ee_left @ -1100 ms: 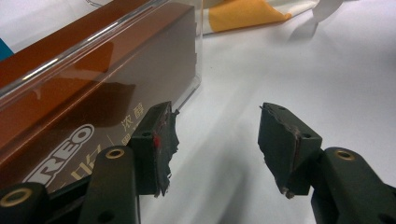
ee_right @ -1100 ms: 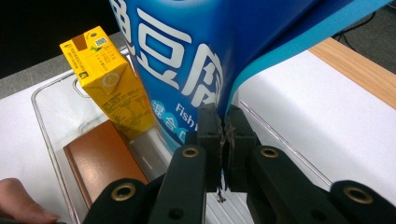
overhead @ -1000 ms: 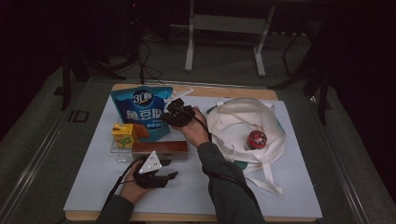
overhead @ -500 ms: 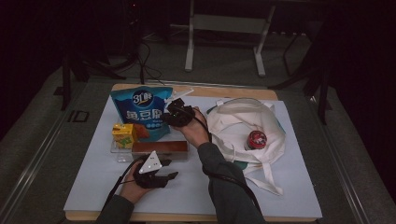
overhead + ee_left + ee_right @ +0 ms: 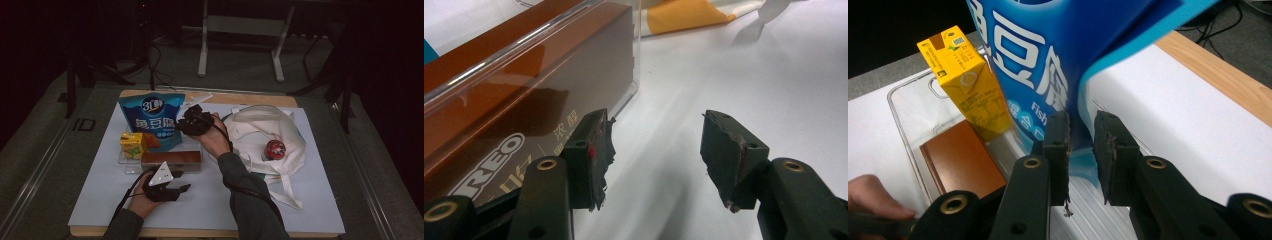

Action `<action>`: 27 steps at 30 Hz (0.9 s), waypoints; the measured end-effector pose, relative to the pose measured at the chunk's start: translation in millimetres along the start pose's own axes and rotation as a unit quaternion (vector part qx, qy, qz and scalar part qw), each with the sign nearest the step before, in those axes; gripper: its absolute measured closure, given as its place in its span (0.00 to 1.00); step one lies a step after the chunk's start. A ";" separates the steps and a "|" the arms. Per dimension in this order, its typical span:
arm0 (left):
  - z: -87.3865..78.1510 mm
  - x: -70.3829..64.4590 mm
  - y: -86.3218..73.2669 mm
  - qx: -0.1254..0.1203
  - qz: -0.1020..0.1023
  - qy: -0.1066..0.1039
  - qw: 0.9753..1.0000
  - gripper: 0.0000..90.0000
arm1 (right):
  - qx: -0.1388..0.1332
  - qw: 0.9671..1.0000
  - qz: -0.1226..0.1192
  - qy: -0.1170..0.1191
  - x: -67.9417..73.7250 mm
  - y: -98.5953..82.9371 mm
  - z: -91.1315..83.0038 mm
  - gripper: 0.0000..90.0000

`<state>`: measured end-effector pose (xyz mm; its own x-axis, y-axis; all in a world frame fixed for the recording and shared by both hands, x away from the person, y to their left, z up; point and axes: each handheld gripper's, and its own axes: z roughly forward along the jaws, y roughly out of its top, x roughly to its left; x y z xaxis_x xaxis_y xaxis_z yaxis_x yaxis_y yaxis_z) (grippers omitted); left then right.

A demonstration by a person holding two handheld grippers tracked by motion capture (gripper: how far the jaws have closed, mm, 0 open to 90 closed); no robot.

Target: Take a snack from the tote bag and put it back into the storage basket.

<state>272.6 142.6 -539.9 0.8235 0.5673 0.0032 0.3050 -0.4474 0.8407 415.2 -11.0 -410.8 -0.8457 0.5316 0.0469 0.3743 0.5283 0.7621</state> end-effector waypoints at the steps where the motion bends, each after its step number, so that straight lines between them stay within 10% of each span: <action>1: 0.0 0.2 0.0 0.000 -0.001 0.000 1.000 0.50 | 0.000 1.000 -0.002 -0.002 -0.3 -0.4 -2.2 0.84; 27: 0.2 1.9 0.1 0.001 -0.007 -0.005 1.000 0.49 | 0.021 0.998 -0.023 -0.045 -14.2 -8.6 -62.0 0.83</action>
<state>274.3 143.4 -540.0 0.8235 0.5672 -0.0142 0.3180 -0.4407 0.8395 400.4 -64.2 -378.0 -0.8248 0.5634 -0.0475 0.3538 0.5798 0.7339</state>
